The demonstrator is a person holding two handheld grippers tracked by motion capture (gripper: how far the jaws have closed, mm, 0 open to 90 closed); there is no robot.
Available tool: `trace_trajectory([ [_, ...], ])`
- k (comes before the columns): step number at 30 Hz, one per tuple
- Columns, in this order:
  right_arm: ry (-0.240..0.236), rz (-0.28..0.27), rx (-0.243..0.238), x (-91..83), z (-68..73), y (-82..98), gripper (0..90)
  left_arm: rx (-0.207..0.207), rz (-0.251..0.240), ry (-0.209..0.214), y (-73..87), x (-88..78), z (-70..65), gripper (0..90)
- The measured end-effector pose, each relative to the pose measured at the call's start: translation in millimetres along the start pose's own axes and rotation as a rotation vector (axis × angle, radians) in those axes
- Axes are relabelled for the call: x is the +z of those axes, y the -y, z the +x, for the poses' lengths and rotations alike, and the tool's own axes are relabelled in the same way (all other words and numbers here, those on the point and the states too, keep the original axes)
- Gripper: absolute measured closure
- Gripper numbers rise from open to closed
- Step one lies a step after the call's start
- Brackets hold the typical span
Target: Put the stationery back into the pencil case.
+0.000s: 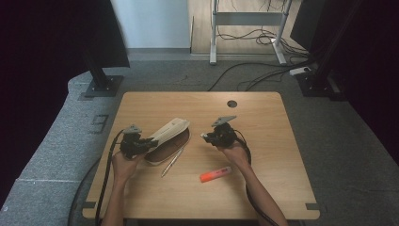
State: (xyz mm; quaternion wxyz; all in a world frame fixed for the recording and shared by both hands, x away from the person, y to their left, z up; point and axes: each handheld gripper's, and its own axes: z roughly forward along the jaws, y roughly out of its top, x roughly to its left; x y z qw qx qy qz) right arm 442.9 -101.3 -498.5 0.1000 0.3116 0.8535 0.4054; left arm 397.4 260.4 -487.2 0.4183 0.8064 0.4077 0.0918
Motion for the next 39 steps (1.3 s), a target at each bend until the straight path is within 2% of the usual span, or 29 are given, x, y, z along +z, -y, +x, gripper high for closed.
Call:
trace_trajectory([
  [11,-0.006,0.012,-0.016,24.9,12.3,-11.6,71.7,-0.003,-0.004,0.008,0.0,-0.7,1.1,74.9],
  [24,-0.004,0.018,-0.033,48.1,20.4,-25.2,71.7,-0.004,-0.007,0.013,-0.2,-1.1,0.8,74.9],
  [39,0.003,0.054,-0.042,75.7,25.2,-39.3,71.8,0.007,-0.004,0.019,-1.3,-0.6,-1.2,74.7],
])
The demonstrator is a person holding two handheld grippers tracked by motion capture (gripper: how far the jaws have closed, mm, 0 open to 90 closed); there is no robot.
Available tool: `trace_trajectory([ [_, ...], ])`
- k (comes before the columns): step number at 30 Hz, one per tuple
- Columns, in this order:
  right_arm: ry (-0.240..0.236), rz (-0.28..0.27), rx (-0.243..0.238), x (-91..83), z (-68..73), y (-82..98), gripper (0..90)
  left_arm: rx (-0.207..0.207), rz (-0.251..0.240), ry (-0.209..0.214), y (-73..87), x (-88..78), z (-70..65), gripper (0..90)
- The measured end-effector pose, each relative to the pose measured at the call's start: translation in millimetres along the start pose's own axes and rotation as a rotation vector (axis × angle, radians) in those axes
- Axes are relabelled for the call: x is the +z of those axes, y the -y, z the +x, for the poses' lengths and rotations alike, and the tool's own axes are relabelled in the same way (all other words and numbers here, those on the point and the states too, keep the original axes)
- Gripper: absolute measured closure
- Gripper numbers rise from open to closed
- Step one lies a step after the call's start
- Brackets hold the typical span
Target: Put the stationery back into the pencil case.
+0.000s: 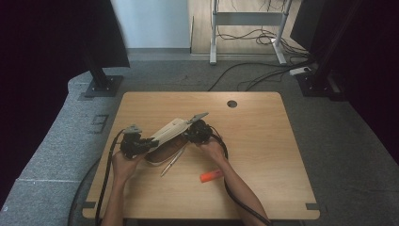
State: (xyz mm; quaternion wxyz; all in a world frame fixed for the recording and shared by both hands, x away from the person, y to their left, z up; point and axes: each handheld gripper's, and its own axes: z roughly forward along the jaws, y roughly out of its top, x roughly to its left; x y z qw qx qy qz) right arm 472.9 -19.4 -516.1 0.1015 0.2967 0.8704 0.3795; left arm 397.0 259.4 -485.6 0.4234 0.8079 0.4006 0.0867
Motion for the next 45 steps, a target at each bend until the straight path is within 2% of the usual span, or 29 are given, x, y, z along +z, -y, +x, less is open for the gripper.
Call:
trace_trajectory([
  [7,0.004,0.018,0.0,13.0,-0.1,-2.9,71.7,-0.001,0.001,0.001,0.1,0.3,-0.6,74.5],
  [14,0.013,0.008,0.01,23.6,-1.7,-6.2,71.7,0.002,0.001,0.003,0.1,0.5,-0.9,74.4],
  [22,0.021,-0.004,0.005,30.5,-1.0,-11.6,71.5,0.003,-0.001,0.009,-0.1,1.0,-1.5,74.4],
  [30,0.026,0.014,-0.002,37.9,-1.4,-12.5,70.8,0.008,0.0,0.013,-0.5,1.7,-2.1,74.4],
  [35,0.023,0.01,0.005,35.9,-4.2,-11.3,61.7,0.006,-0.001,0.012,-0.2,1.6,-1.3,74.5],
  [39,0.019,0.017,-0.011,28.2,-4.1,-11.4,53.9,0.002,-0.004,0.01,0.2,2.1,-0.8,74.6],
  [45,0.014,0.031,-0.008,16.8,-5.7,-7.1,40.9,0.001,-0.005,0.01,0.3,1.9,-0.6,74.6],
])
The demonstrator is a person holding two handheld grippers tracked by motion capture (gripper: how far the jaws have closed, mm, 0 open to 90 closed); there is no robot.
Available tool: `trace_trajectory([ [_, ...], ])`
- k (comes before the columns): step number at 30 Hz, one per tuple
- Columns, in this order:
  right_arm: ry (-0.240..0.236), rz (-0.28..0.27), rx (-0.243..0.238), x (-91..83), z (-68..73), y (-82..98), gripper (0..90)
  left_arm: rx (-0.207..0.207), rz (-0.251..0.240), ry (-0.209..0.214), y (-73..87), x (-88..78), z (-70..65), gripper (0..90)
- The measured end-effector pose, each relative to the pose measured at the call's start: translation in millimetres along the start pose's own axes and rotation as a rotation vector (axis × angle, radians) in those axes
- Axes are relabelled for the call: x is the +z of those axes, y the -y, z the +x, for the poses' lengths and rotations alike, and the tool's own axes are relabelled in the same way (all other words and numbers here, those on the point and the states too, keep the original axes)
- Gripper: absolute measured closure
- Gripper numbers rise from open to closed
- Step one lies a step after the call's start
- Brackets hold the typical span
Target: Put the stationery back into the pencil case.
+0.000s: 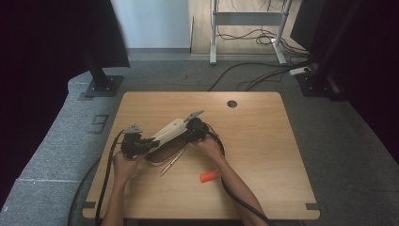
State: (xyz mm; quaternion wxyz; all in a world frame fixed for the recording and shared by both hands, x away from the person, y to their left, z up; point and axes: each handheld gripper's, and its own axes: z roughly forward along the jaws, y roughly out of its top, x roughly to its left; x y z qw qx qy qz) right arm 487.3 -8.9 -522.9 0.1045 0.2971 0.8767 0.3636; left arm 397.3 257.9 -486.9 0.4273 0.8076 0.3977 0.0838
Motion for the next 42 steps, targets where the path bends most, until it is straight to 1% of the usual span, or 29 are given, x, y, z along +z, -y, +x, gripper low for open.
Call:
trace_trajectory([
  [2,0.008,-0.001,-0.006,-4.5,0.5,1.4,37.3,0.0,0.0,-0.001,0.0,0.1,-0.1,74.5],
  [9,-0.003,-0.02,-0.005,-23.8,1.9,4.7,30.2,0.0,0.001,0.001,0.1,-0.9,0.5,74.4],
  [16,-0.03,-0.04,-0.015,-42.0,1.6,10.1,24.1,0.0,0.003,0.002,0.3,-0.8,0.7,74.2],
  [20,-0.053,-0.037,-0.023,-49.6,2.3,15.4,21.2,0.0,0.004,0.004,0.5,-0.8,0.9,74.1],
  [23,-0.059,-0.035,-0.027,-54.8,3.9,20.4,17.9,0.0,0.004,0.004,0.5,-0.7,1.0,74.1],
  [27,-0.059,-0.027,-0.028,-61.4,5.1,28.0,15.6,0.002,0.004,0.005,0.6,-0.6,1.0,74.0],
  [31,-0.037,-0.012,-0.025,-68.1,5.0,35.3,14.2,0.002,0.004,0.006,0.6,-0.6,1.1,73.9],
  [34,-0.04,-0.021,-0.018,-74.1,4.9,40.5,13.9,0.003,0.004,0.008,0.6,-0.5,1.2,73.8],
  [37,-0.037,-0.019,-0.031,-80.6,6.8,45.7,13.7,0.002,0.004,0.009,0.7,-0.4,1.4,73.7],
  [42,-0.043,-0.037,-0.025,-93.6,8.2,55.6,13.7,0.0,0.004,0.011,0.9,0.0,1.6,73.5],
])
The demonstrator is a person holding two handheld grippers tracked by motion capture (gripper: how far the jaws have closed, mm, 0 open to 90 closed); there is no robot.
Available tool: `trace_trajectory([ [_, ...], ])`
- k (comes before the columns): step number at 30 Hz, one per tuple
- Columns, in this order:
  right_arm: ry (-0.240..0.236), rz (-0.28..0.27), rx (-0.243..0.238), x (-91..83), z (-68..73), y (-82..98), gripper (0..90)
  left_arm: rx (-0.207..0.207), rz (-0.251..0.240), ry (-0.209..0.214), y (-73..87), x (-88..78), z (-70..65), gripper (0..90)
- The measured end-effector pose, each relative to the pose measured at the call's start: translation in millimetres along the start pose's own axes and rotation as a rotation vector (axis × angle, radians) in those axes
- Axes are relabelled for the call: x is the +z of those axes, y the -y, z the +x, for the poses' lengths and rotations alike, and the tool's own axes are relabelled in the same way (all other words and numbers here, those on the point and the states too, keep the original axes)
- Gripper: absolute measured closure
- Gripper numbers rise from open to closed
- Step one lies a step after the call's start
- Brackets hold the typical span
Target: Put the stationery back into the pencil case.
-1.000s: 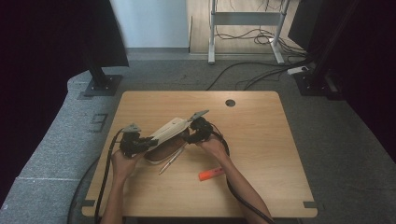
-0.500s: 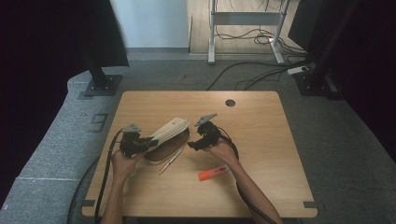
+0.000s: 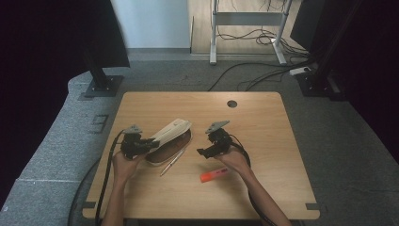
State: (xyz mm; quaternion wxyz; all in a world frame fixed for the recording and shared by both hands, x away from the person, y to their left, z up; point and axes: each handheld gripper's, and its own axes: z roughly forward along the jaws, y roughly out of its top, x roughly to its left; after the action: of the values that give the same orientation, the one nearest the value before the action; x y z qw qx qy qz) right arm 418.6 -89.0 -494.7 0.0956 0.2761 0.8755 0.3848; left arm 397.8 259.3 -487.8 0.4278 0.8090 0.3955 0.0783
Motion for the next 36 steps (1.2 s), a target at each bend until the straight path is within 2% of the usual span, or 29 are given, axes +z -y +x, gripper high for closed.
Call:
trace_trajectory([
  [8,-0.001,-0.004,-0.001,-13.8,3.9,17.3,14.4,-0.001,0.0,0.002,0.0,0.0,0.2,73.2],
  [16,-0.026,-0.002,-0.01,-20.8,13.0,34.8,17.1,-0.003,-0.001,0.006,0.2,0.2,0.6,73.1],
  [21,-0.046,-0.012,-0.005,-26.7,15.8,44.1,19.5,-0.002,0.003,0.007,0.2,0.4,0.5,72.9],
  [36,-0.093,0.005,-0.006,-34.9,22.4,74.8,25.8,-0.004,0.005,0.009,0.3,0.9,0.6,72.8],
])
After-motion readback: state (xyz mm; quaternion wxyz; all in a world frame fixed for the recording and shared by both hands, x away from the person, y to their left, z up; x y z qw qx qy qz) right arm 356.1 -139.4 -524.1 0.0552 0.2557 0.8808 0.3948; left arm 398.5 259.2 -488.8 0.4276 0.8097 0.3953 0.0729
